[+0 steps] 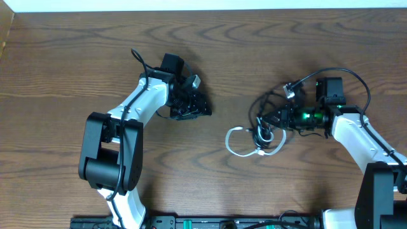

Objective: Untangle cables

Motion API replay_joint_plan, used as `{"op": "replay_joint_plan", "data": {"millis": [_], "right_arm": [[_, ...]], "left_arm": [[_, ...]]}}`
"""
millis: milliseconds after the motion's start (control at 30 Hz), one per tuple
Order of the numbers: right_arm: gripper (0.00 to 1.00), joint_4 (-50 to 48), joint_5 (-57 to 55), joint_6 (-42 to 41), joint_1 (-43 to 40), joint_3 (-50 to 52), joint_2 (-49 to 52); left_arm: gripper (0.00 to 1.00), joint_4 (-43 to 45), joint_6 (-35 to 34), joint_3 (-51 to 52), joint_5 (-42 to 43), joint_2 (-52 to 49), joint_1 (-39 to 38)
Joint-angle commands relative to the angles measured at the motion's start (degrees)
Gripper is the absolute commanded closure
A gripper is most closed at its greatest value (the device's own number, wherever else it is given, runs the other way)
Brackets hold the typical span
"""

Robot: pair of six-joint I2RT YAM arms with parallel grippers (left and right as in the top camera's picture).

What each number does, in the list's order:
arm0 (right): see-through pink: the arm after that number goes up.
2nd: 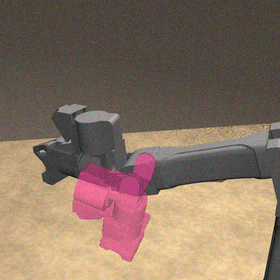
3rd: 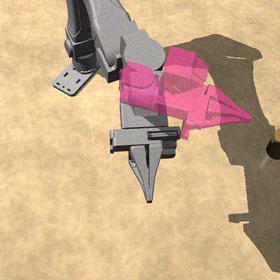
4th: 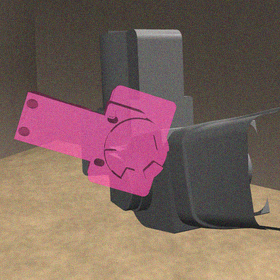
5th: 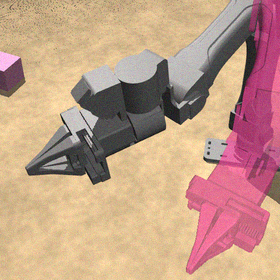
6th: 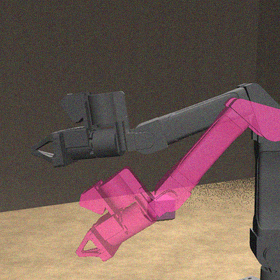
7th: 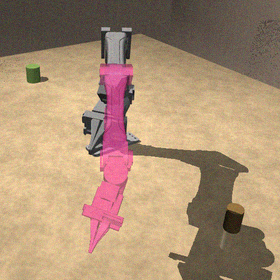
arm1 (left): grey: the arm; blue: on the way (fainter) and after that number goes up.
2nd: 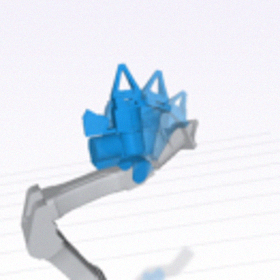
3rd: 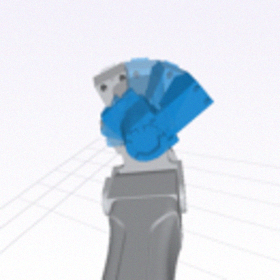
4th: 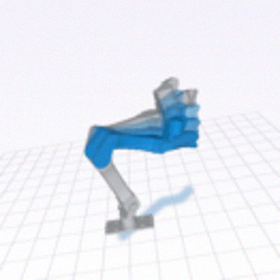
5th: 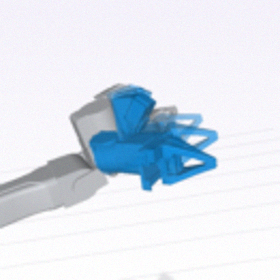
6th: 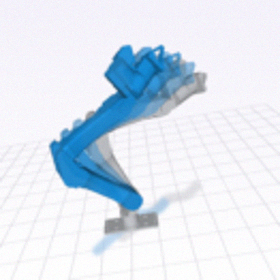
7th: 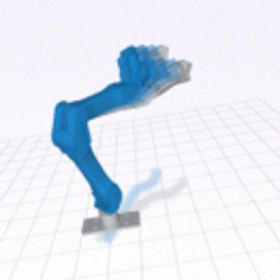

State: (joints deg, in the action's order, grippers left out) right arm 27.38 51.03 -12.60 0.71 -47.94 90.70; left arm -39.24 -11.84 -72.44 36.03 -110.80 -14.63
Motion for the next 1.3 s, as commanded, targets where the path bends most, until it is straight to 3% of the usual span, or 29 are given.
{"op": "replay_joint_plan", "data": {"millis": [0,100,267,467,600,800,1067,1267], "right_arm": [[0.99,2.43,-16.85,2.64,-0.35,-0.52,-1.18],[0.96,3.78,-20.63,2.67,-0.28,-0.11,-1.18],[0.71,4.55,-20.59,2.64,-0.24,0.33,-1.18],[0.64,4.55,-19.58,2.64,-0.24,0.33,-1.18],[0.58,4.13,-12.68,3.58,-0.26,0.33,-1.22],[0.33,-1.03,2.56,4.52,-0.31,0.28,-1.33],[0.31,-0.92,-10.75,1.81,-0.42,0.26,-1.36],[0.29,7.26,-16.50,-1.33,-2.78,-3.78,-4.39]], "left_arm": [[0.42,-0.33,-0.26,0.35,-2.67,0.00,0.31],[0.42,-0.37,-0.26,0.35,-2.67,0.00,0.28],[0.42,-0.37,-0.26,0.35,-2.67,-0.02,0.28],[0.42,-0.37,-0.24,0.35,-2.64,-0.02,0.28],[0.42,-1.03,3.41,0.35,-1.03,-0.02,0.00],[0.42,-1.31,6.03,-0.26,2.40,0.44,-0.35],[0.42,-1.33,6.86,-2.45,4.00,3.93,-2.36],[0.42,-5.05,5.29,-6.71,-5.16,4.11,-7.41]]}}
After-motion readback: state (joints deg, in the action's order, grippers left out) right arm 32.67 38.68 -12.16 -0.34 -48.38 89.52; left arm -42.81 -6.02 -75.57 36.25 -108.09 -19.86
